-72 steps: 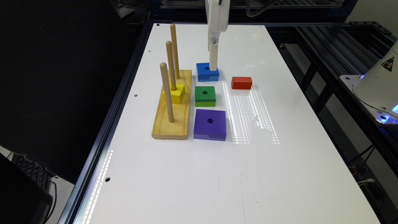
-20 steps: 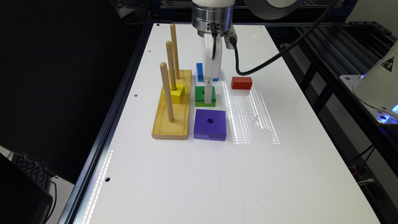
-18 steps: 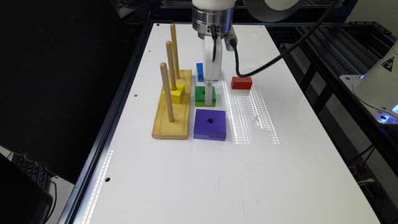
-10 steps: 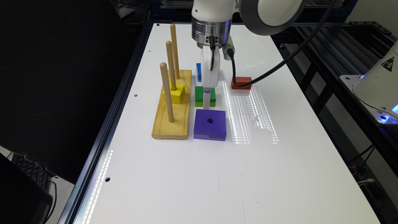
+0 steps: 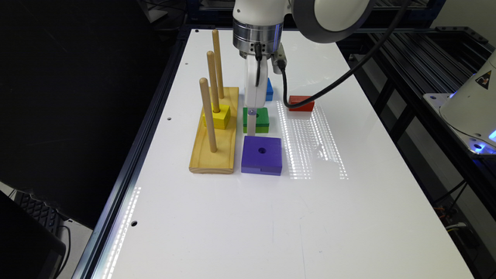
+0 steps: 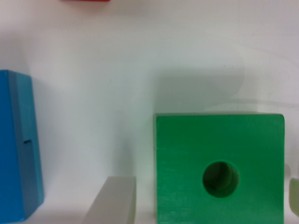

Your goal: Pick up green block.

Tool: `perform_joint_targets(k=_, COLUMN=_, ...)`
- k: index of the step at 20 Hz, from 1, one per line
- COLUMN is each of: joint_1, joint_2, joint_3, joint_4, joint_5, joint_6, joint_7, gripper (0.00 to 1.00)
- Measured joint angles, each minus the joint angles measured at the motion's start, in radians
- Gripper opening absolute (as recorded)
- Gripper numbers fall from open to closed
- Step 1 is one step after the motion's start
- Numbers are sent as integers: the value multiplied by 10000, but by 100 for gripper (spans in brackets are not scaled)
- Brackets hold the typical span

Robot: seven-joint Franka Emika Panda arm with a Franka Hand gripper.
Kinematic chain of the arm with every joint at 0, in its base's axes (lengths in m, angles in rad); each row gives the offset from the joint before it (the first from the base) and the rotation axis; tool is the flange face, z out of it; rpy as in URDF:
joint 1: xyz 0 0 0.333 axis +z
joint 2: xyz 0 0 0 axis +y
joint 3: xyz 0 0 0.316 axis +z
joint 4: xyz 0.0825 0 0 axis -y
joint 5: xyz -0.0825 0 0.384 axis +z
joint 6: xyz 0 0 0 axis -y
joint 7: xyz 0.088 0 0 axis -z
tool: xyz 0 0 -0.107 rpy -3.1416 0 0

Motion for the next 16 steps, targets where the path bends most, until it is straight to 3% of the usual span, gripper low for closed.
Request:
perform_joint_targets(k=7, joint_1=3, joint_2=235, joint_3=2, joint_4=99, joint_5=-14, joint_6=132, joint_7=9, gripper=100)
perform_joint_targets(k=8, joint_1=0, joint_2=231, joint_3=2, joint_4=97, joint_5=-13, joint_6=132, joint_7=6, gripper=0)
perform_joint_targets(k=16, joint_1=-4, joint_2=229, joint_3=2, joint_4=96, joint_5=-13, joint_6=120, joint_7=6, gripper=0)
